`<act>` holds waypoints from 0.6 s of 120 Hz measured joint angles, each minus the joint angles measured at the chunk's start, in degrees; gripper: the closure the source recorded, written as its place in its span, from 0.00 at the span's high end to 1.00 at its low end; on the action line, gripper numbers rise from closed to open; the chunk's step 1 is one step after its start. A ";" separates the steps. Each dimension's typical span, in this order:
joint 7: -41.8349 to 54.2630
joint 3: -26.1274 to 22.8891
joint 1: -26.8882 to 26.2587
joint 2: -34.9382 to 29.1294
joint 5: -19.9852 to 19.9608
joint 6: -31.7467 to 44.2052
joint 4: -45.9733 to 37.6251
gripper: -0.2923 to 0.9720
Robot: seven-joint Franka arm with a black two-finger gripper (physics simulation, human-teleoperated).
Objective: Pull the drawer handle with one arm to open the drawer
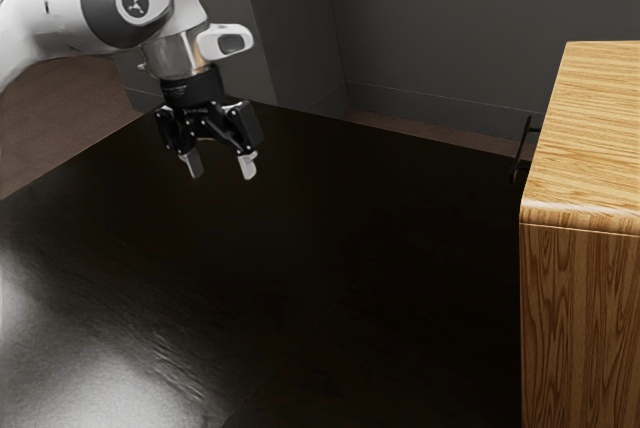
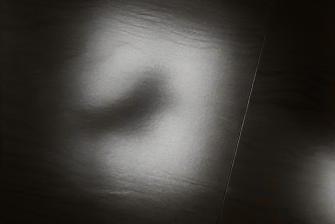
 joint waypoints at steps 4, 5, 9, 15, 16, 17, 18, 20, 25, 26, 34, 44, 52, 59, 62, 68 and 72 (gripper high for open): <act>0.52 0.02 0.05 0.04 -0.07 0.13 0.00 0.77; 0.64 0.02 0.06 0.05 -0.10 0.16 0.00 0.77; 1.12 0.03 0.06 0.07 -0.21 0.27 0.00 0.77; 1.80 0.07 0.16 0.27 -0.41 0.40 0.00 0.77; 1.91 0.07 0.17 0.29 -0.45 0.41 0.00 0.77; 2.01 0.07 0.18 0.32 -0.48 0.43 0.01 0.77; 2.12 0.08 0.18 0.34 -0.52 0.45 0.01 0.77; 2.32 0.10 0.19 0.39 -0.65 0.48 0.01 0.77; 2.79 0.25 0.13 -0.10 -0.85 0.33 0.57 0.77; 2.88 0.29 0.12 -0.44 -0.87 0.27 0.84 0.77; 4.39 0.54 0.11 -5.00 -0.93 -0.11 3.06 0.77; 6.94 0.27 -0.20 -7.65 -1.13 0.70 4.10 0.77; 8.69 0.08 -0.75 -8.45 -1.23 2.13 4.32 0.77; 10.09 0.22 -0.85 -8.22 -1.28 3.26 4.24 0.77; 10.65 0.26 -0.66 -7.83 -1.25 3.81 4.08 0.77; 11.69 0.41 -0.17 -6.83 -1.20 5.10 3.82 0.77; 12.39 0.48 0.17 -6.35 -1.04 5.97 3.69 0.77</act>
